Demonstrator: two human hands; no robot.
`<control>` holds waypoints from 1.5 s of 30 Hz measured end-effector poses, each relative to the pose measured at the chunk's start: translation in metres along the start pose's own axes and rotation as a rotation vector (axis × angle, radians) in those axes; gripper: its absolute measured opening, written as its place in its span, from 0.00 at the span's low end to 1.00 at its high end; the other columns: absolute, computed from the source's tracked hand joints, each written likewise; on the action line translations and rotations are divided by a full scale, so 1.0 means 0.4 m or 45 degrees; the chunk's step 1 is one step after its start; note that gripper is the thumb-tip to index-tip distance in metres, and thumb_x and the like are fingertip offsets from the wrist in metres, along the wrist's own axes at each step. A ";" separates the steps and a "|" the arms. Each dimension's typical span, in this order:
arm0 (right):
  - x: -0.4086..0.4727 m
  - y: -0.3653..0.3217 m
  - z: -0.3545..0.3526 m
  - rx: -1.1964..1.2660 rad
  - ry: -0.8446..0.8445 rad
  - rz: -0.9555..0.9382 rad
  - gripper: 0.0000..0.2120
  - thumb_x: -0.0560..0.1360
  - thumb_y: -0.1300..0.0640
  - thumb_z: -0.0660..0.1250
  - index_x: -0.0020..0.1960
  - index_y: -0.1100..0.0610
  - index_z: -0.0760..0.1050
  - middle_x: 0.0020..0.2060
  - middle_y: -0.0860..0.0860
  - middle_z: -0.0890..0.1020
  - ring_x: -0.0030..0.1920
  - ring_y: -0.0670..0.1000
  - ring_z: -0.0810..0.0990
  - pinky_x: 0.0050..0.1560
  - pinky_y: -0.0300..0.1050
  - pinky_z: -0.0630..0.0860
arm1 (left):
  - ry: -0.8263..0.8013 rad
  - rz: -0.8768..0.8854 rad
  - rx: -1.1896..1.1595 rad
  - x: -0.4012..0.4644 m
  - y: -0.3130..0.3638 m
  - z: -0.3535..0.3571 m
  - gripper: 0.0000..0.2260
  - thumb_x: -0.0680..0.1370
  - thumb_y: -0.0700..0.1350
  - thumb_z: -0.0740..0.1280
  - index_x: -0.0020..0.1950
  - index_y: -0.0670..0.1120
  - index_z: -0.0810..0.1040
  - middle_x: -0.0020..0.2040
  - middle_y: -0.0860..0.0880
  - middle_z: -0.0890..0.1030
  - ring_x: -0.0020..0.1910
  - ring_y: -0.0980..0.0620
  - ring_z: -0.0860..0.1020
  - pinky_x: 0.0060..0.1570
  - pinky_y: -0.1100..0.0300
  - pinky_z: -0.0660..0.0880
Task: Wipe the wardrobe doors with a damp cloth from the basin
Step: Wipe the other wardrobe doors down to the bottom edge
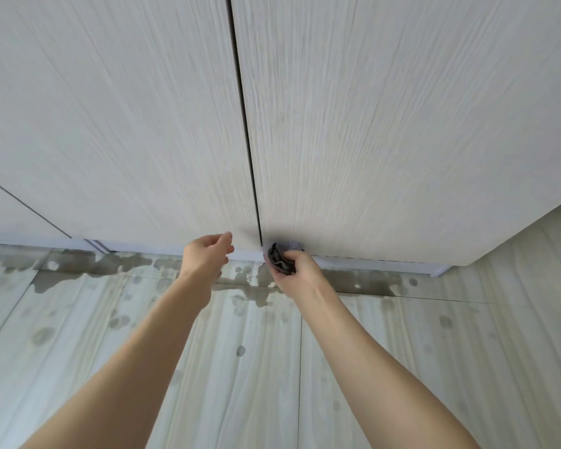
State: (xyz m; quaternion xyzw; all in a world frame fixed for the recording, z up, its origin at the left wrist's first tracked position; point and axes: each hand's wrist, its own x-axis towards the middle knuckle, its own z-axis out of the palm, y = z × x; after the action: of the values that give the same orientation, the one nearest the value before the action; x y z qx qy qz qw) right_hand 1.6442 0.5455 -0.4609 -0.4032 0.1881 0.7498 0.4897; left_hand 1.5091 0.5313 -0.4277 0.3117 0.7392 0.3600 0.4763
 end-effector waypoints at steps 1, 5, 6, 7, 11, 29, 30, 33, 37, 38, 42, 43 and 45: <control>-0.011 -0.010 0.002 0.003 -0.029 -0.039 0.09 0.76 0.73 0.54 0.46 0.67 0.72 0.43 0.63 0.77 0.55 0.60 0.78 0.51 0.49 0.80 | -0.031 0.027 0.009 -0.003 0.008 0.004 0.11 0.79 0.51 0.64 0.56 0.46 0.77 0.46 0.53 0.80 0.50 0.50 0.77 0.47 0.57 0.72; -0.037 -0.049 0.003 0.004 -0.117 -0.226 0.07 0.74 0.74 0.59 0.42 0.67 0.73 0.33 0.61 0.80 0.34 0.57 0.81 0.32 0.47 0.81 | -0.119 0.108 0.067 -0.017 0.041 0.023 0.15 0.74 0.59 0.67 0.49 0.49 0.78 0.45 0.53 0.82 0.47 0.55 0.78 0.47 0.59 0.70; -0.038 -0.056 -0.001 -0.014 -0.111 -0.252 0.06 0.74 0.74 0.61 0.42 0.66 0.73 0.35 0.61 0.80 0.35 0.56 0.81 0.33 0.46 0.81 | -0.135 0.123 0.072 -0.022 0.050 0.031 0.16 0.73 0.60 0.67 0.49 0.49 0.78 0.45 0.53 0.82 0.46 0.56 0.78 0.44 0.60 0.70; -0.033 -0.058 -0.006 -0.038 -0.081 -0.258 0.04 0.74 0.72 0.62 0.43 0.66 0.74 0.38 0.60 0.80 0.39 0.55 0.81 0.37 0.45 0.81 | -0.146 0.135 0.074 -0.025 0.058 0.036 0.18 0.72 0.62 0.67 0.50 0.49 0.79 0.45 0.53 0.82 0.45 0.56 0.78 0.42 0.61 0.71; 0.012 -0.068 -0.054 -0.087 0.065 -0.180 0.10 0.76 0.72 0.59 0.40 0.61 0.71 0.38 0.55 0.75 0.40 0.50 0.75 0.51 0.36 0.75 | -0.204 0.045 0.044 -0.040 0.091 0.071 0.27 0.67 0.67 0.67 0.55 0.47 0.78 0.50 0.52 0.80 0.49 0.55 0.79 0.47 0.57 0.76; -0.147 -0.484 -0.257 -0.200 0.704 -0.994 0.08 0.75 0.68 0.62 0.44 0.56 0.68 0.48 0.54 0.75 0.37 0.48 0.74 0.25 0.35 0.72 | -0.402 -0.397 -0.846 -0.063 0.165 0.150 0.52 0.65 0.60 0.72 0.76 0.36 0.49 0.75 0.38 0.57 0.73 0.40 0.60 0.70 0.41 0.59; -0.138 -0.480 -0.255 -0.218 0.760 -1.059 0.09 0.75 0.68 0.62 0.43 0.56 0.68 0.46 0.53 0.76 0.37 0.48 0.74 0.28 0.36 0.72 | -0.401 -0.402 -0.855 -0.064 0.166 0.153 0.51 0.66 0.60 0.71 0.76 0.36 0.48 0.76 0.38 0.57 0.74 0.40 0.59 0.70 0.42 0.58; -0.097 -0.455 -0.249 -0.151 0.837 -1.118 0.10 0.76 0.68 0.59 0.56 0.61 0.70 0.49 0.54 0.76 0.45 0.51 0.74 0.42 0.39 0.71 | -0.409 -0.415 -0.831 -0.068 0.171 0.154 0.56 0.60 0.60 0.72 0.76 0.37 0.47 0.76 0.38 0.56 0.74 0.40 0.58 0.71 0.43 0.57; -0.036 -0.376 -0.226 -0.193 0.841 -0.988 0.12 0.74 0.69 0.60 0.55 0.59 0.69 0.49 0.53 0.74 0.43 0.52 0.74 0.45 0.43 0.72 | -0.410 -0.408 -0.784 -0.066 0.170 0.151 0.57 0.57 0.60 0.71 0.76 0.35 0.48 0.75 0.37 0.57 0.74 0.39 0.58 0.71 0.44 0.58; -0.021 -0.342 -0.212 -0.223 0.789 -0.934 0.09 0.74 0.70 0.60 0.49 0.57 0.69 0.48 0.54 0.75 0.42 0.53 0.75 0.42 0.42 0.72 | -0.412 -0.402 -0.775 -0.063 0.169 0.150 0.57 0.57 0.60 0.71 0.76 0.34 0.48 0.75 0.37 0.57 0.74 0.39 0.58 0.71 0.44 0.58; 0.011 -0.239 -0.184 -0.164 0.406 -0.625 0.13 0.71 0.76 0.62 0.50 0.62 0.68 0.44 0.59 0.76 0.36 0.54 0.77 0.44 0.48 0.78 | -0.448 -0.394 -0.755 -0.059 0.170 0.144 0.58 0.57 0.60 0.71 0.75 0.32 0.48 0.75 0.36 0.57 0.74 0.39 0.58 0.71 0.44 0.57; 0.008 -0.244 -0.190 -0.147 0.360 -0.601 0.14 0.71 0.76 0.62 0.52 0.63 0.69 0.42 0.58 0.77 0.36 0.55 0.77 0.48 0.51 0.77 | -0.451 -0.393 -0.758 -0.058 0.171 0.142 0.58 0.57 0.60 0.71 0.75 0.32 0.49 0.75 0.36 0.57 0.74 0.39 0.58 0.71 0.44 0.57; -0.008 -0.291 -0.223 -0.162 0.420 -0.693 0.15 0.70 0.76 0.63 0.53 0.62 0.70 0.38 0.56 0.77 0.31 0.52 0.78 0.38 0.47 0.77 | -0.450 -0.401 -0.759 -0.055 0.170 0.139 0.58 0.56 0.59 0.72 0.74 0.32 0.49 0.74 0.35 0.58 0.74 0.38 0.58 0.71 0.44 0.57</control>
State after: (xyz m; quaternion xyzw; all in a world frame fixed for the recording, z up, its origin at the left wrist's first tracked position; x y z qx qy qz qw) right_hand 1.7855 0.5356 -0.4990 -0.5846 0.1029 0.5262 0.6089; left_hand 1.5765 0.5637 -0.3769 0.0993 0.5473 0.4222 0.7157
